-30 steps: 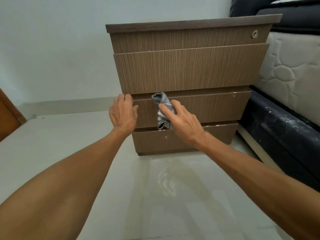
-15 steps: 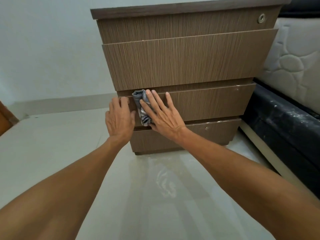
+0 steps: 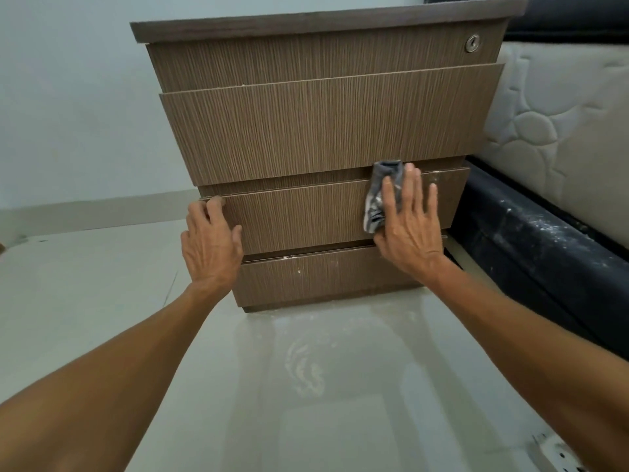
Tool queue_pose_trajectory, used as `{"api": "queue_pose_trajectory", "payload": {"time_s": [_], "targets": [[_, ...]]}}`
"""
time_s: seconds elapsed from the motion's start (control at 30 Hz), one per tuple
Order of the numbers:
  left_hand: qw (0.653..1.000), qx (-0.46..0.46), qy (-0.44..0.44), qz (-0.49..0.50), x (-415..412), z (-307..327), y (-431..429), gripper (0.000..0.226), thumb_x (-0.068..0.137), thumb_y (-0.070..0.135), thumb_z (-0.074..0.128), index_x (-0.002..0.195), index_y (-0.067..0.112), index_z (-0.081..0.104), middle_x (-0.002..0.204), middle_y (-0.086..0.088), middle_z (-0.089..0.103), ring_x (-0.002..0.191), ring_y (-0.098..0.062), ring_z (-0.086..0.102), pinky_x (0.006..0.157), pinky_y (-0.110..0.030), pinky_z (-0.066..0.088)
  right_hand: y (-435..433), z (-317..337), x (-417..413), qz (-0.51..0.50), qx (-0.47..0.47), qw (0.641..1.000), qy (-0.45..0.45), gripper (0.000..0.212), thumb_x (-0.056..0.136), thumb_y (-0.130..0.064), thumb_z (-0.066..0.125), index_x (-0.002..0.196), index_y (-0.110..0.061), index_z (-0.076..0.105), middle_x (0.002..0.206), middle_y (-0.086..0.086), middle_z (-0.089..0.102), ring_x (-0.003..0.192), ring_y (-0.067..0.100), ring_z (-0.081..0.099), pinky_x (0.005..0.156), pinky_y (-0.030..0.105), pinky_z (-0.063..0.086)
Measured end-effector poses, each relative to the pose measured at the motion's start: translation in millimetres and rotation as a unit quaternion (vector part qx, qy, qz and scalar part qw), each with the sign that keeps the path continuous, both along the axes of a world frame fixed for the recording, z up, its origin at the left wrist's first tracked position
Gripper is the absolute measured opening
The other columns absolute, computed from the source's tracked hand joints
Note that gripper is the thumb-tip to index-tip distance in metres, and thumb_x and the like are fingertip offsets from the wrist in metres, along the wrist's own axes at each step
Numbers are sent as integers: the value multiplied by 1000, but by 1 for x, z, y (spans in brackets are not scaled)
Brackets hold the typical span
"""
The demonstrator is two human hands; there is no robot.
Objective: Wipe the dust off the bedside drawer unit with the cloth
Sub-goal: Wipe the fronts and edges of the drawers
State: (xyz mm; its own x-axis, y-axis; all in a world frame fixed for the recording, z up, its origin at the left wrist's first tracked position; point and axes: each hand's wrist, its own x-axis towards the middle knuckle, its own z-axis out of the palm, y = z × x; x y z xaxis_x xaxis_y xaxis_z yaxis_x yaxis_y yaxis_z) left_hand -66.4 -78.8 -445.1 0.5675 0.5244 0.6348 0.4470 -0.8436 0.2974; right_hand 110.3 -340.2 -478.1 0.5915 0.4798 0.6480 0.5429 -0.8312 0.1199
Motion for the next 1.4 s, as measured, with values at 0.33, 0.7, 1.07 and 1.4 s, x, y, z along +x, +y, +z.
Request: {"api": "queue_pose_trajectory", "payload": {"time_s": [0.33, 0.7, 1.07, 1.4], "targets": [[999, -32, 2, 6, 4, 6, -7, 51, 86, 21, 70, 126, 6, 43, 122, -17, 46, 107, -33, 51, 83, -45, 45, -25, 22, 8, -168, 259, 929, 205, 104, 80, -22, 70, 151, -4, -3, 148, 31, 15, 112, 47, 44, 90, 52, 48], [990, -130, -51, 12, -10, 18, 6, 36, 93, 25, 61, 121, 9, 44, 118, -12, 54, 102, -29, 57, 80, -41, 48, -51, 36, -2, -143, 714, 575, 373, 63, 87, -21, 68, 143, -15, 39, 126, 9, 60, 98, 18, 65, 73, 31, 58], [969, -238, -67, -28, -13, 12, 25, 21, 99, 19, 52, 113, 4, 57, 102, -10, 65, 87, -20, 57, 71, -29, 44, 64, 43, -49, -22, 644, 523, 557, 99, 73, -72, 56, 145, -15, 20, 117, 17, 59, 89, 28, 67, 59, 41, 59], [963, -252, -67, -67, -21, 1, 40, 22, 98, 11, 49, 115, 7, 62, 103, -7, 68, 90, -16, 60, 76, -27, 48, 174, 47, -101, 36, 623, 421, 659, 53, 90, -43, 57, 129, -9, 44, 104, 15, 68, 82, 26, 71, 52, 38, 58]]}}
